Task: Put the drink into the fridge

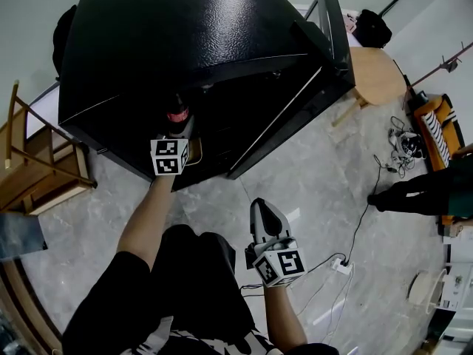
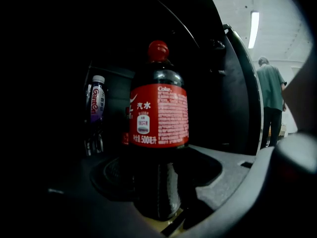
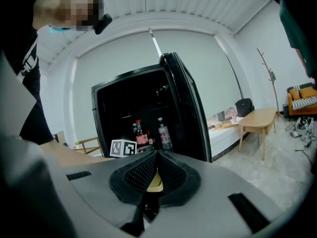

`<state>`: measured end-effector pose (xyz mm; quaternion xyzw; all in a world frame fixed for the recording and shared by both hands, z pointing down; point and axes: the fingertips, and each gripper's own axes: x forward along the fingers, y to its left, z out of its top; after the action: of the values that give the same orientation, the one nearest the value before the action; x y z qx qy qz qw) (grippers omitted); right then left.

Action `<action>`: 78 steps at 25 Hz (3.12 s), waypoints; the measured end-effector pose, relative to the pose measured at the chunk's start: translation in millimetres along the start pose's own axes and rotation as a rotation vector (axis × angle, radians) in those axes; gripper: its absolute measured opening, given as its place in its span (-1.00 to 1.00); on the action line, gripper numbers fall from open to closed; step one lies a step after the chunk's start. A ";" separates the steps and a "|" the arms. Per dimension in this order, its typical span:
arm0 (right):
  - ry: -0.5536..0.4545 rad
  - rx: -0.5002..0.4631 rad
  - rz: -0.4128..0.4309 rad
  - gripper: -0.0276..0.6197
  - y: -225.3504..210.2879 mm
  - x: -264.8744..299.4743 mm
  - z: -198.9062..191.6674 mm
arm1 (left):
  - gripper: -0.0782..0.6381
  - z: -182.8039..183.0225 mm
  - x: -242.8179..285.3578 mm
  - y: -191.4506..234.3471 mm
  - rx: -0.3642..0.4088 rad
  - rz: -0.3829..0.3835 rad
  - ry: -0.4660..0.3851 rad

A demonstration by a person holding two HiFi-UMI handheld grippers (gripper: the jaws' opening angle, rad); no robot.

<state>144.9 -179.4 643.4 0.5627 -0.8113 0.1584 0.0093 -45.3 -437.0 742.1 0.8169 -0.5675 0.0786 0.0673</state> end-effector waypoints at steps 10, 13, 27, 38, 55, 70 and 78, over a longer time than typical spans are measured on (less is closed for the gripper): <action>0.023 -0.001 0.009 -0.84 7.5 7.8 0.9 | 0.03 -2.2 -4.1 0.0 0.001 0.002 -0.013; 0.033 0.000 0.006 -0.84 9.7 4.0 6.2 | 0.02 -7.2 -5.8 -1.1 -0.022 0.014 0.007; 0.082 0.020 0.037 -0.84 34.3 -23.8 42.0 | 0.11 4.5 -66.4 -28.7 -0.121 0.038 0.086; 0.069 0.005 0.094 -0.84 70.7 -42.4 108.3 | 0.11 77.1 -189.3 -82.7 -0.171 -0.074 0.110; 0.094 -0.055 0.179 -0.84 103.4 -71.5 131.7 | -0.24 192.4 -339.8 -94.5 -0.215 -0.202 0.059; 0.075 -0.107 0.137 -0.84 100.4 -88.6 149.8 | -0.76 224.7 -389.1 -65.4 -0.222 -0.207 0.035; 0.041 -0.123 0.131 -0.84 104.9 -82.6 144.7 | -0.76 220.2 -375.7 -76.3 -0.183 -0.232 0.007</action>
<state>102.7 -109.8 464.2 0.5033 -0.8543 0.1197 0.0500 -91.4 -110.1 448.1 0.8671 -0.4739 0.0210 0.1521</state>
